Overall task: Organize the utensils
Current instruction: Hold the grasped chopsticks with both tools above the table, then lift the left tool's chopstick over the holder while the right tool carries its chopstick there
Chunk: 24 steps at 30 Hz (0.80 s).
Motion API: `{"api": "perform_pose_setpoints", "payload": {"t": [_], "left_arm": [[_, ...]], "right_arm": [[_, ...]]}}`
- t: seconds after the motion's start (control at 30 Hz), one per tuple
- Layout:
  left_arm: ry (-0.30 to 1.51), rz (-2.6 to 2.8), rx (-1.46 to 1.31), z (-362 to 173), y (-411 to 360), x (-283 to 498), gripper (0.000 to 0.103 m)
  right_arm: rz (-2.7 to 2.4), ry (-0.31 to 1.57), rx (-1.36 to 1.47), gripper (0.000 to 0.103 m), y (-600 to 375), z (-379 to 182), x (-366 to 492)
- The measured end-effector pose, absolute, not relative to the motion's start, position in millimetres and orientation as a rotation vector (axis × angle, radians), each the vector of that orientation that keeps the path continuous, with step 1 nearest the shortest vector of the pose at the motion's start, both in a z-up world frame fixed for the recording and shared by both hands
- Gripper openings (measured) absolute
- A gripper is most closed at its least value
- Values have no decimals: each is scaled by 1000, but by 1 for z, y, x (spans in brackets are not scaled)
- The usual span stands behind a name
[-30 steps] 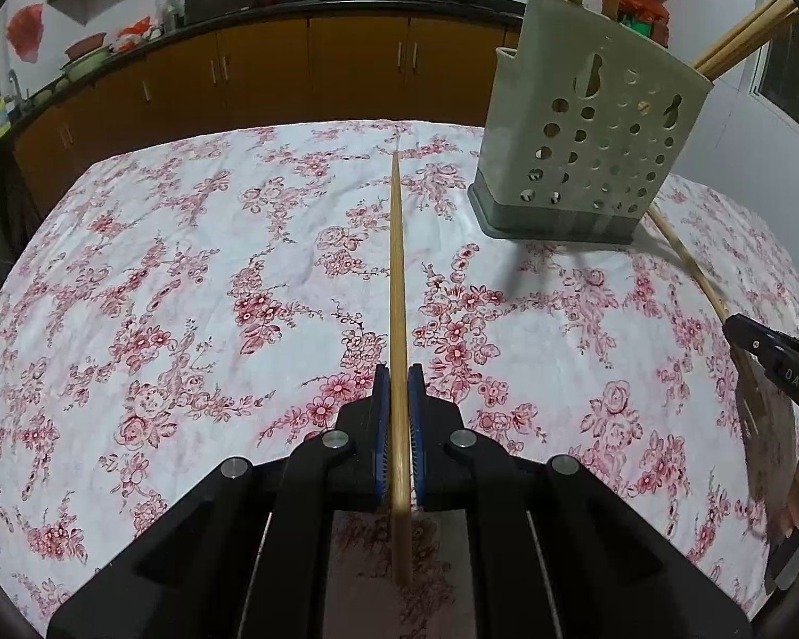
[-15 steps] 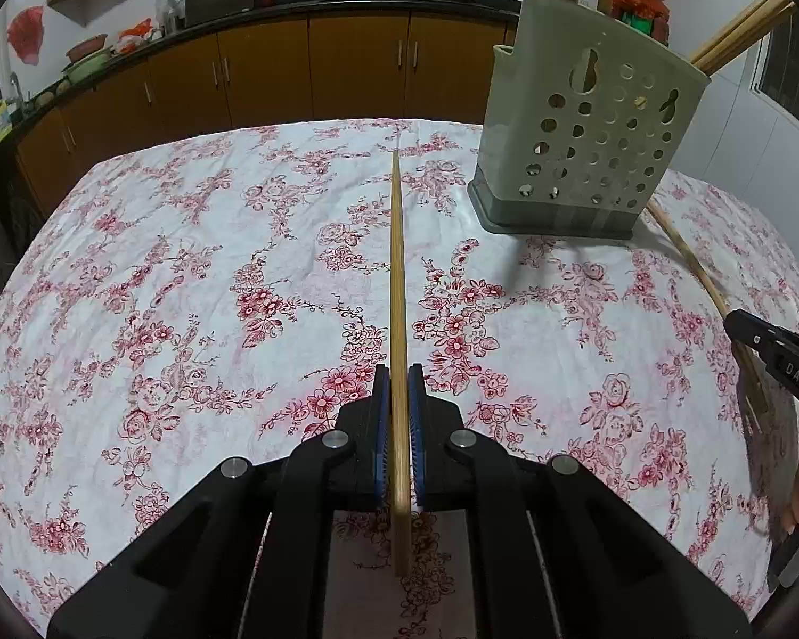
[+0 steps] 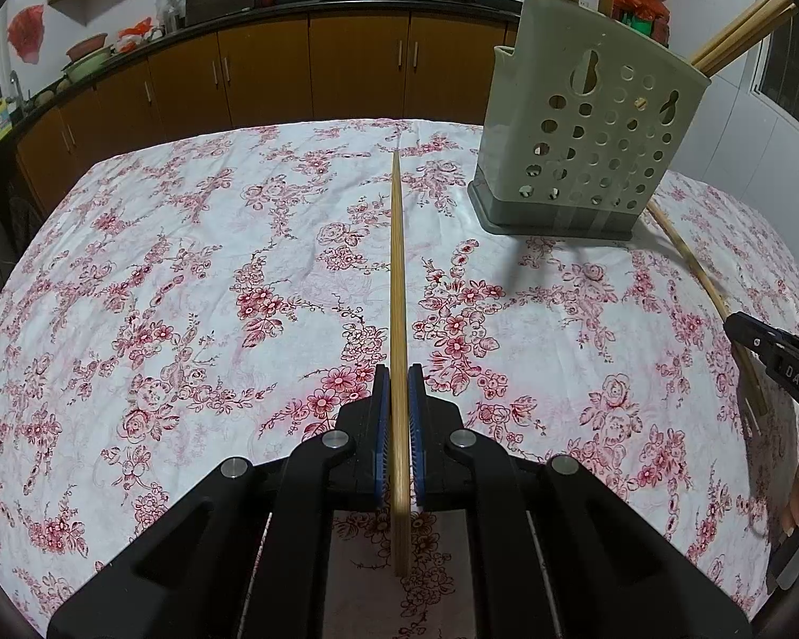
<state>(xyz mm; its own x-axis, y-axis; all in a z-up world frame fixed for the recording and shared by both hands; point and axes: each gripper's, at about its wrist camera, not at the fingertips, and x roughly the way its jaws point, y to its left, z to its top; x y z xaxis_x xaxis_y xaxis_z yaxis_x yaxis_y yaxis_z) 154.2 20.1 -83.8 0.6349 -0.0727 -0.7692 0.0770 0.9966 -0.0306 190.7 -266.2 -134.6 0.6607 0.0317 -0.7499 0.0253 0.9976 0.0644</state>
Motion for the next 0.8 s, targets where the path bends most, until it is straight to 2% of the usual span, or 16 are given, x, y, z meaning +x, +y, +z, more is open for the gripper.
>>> {"api": "perform_pose_setpoints", "payload": {"t": [0.37, 0.8], "left_arm": [[832, -104, -38, -59, 26, 151, 8], [601, -129, -99, 21, 31, 134, 8]], "right_arm": [[-8, 785, 105, 8, -279, -104, 183], [31, 592, 122, 8, -279, -32, 167]]}}
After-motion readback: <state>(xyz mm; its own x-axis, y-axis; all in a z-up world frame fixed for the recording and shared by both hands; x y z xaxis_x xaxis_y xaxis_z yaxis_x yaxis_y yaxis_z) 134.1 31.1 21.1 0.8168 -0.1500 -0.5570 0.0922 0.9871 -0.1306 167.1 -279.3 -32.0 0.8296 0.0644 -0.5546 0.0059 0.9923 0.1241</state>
